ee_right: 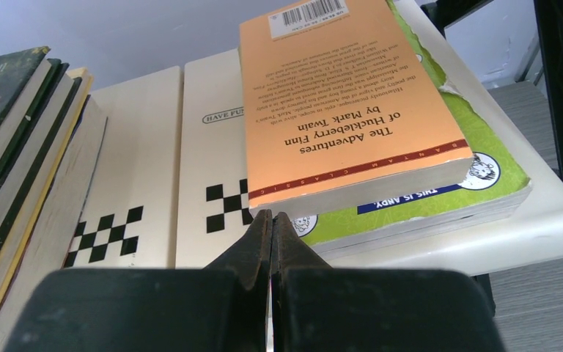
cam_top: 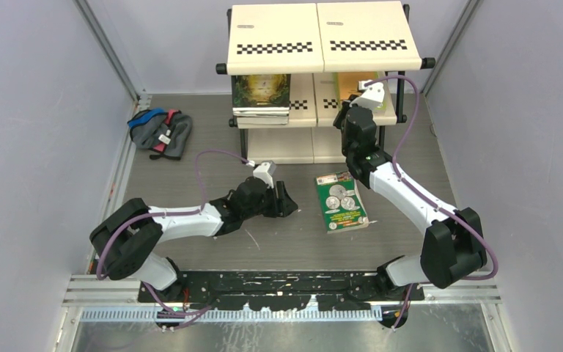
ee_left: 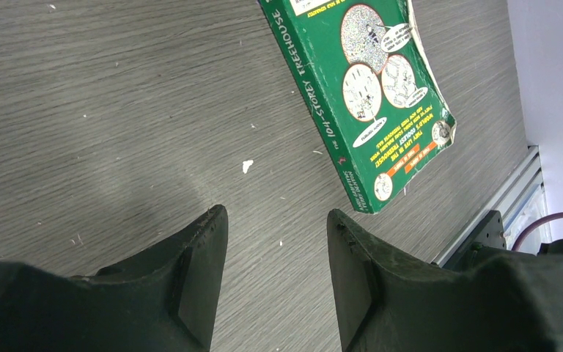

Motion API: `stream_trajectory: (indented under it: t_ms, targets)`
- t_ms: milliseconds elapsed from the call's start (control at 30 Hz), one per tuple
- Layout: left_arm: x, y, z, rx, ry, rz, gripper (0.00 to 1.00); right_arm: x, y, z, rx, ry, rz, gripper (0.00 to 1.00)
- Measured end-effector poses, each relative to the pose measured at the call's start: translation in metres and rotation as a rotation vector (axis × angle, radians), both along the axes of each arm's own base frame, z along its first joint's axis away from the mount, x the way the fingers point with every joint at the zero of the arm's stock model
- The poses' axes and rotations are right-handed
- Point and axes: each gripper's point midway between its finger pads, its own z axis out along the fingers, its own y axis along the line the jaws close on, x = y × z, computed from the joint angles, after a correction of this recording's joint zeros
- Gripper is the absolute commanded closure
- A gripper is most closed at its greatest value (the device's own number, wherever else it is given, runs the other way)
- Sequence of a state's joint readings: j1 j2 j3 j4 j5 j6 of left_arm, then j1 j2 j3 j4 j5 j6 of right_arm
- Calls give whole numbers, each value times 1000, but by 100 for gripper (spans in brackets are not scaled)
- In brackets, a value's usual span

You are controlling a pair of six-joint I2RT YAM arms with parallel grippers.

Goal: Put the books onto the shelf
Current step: Adjust the book on the shelf.

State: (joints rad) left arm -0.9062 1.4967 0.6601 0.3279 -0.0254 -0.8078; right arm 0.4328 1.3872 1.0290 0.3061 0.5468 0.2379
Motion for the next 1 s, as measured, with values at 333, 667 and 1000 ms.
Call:
stream_trajectory:
  t_ms: [333, 667, 1000]
  targets:
    - [1, 1, 0, -2, -1, 3, 47, 0, -5, 0, -10, 0, -29, 99]
    - [2, 0, 2, -9, -6, 3, 47, -1, -11, 0, -28, 2, -56, 99]
    - [2, 0, 2, -12, -9, 3, 48, -3, -15, 4, -29, -6, -73, 99]
